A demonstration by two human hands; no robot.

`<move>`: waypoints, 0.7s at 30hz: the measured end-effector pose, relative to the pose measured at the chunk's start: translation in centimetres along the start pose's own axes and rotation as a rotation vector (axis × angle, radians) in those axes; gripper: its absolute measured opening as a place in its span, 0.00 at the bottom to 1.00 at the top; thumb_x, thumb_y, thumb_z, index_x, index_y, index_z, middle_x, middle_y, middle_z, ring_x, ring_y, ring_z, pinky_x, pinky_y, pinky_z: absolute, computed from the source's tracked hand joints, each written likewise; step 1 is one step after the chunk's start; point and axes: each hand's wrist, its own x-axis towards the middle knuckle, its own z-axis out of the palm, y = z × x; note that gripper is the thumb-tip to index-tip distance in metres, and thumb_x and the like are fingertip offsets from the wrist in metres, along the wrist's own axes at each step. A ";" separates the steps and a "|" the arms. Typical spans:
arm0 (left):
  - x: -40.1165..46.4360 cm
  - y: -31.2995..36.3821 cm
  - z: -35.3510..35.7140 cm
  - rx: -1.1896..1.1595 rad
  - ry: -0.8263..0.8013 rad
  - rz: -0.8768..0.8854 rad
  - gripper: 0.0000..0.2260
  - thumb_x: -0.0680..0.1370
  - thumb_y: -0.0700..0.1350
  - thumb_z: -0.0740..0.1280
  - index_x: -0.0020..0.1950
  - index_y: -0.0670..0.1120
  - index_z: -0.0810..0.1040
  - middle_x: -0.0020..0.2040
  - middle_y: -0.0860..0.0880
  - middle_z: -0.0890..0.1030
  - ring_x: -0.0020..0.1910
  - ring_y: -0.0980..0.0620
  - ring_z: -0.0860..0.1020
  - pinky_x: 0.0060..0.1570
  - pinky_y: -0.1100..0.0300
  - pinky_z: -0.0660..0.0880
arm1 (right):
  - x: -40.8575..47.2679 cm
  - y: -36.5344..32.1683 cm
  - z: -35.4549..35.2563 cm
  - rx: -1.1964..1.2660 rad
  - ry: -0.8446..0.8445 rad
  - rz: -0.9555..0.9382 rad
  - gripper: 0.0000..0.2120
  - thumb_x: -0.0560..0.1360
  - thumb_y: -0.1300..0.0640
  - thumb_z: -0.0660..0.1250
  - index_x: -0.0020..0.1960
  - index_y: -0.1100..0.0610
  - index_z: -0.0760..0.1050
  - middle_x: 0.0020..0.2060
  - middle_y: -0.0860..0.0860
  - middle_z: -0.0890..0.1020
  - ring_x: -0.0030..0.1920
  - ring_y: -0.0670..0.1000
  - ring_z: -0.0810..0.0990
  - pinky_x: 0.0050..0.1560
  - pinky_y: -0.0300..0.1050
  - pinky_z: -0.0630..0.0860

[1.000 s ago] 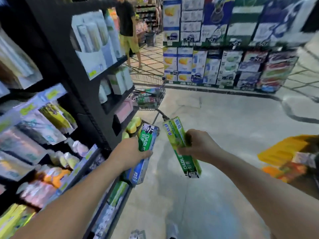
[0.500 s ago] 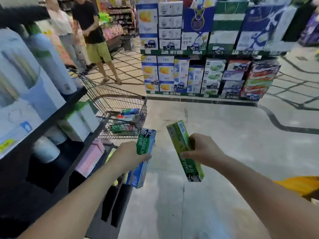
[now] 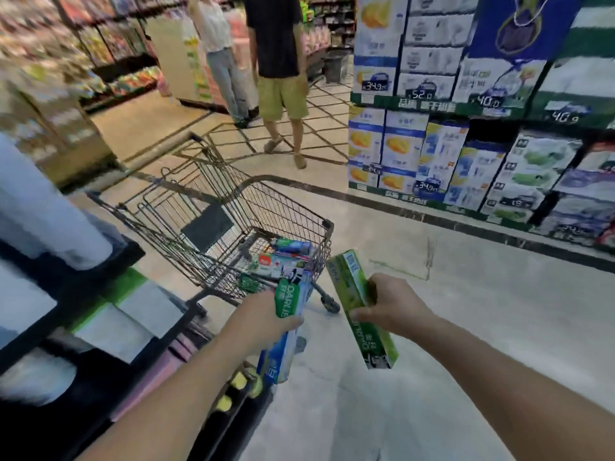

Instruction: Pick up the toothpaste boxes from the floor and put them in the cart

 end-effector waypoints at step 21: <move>33.0 -10.7 -7.1 -0.299 0.072 -0.469 0.23 0.71 0.65 0.70 0.37 0.47 0.68 0.32 0.46 0.71 0.27 0.51 0.70 0.29 0.56 0.67 | 44.3 -11.2 5.5 -0.295 -0.400 -0.258 0.20 0.66 0.42 0.77 0.44 0.51 0.70 0.39 0.50 0.78 0.38 0.47 0.76 0.31 0.44 0.70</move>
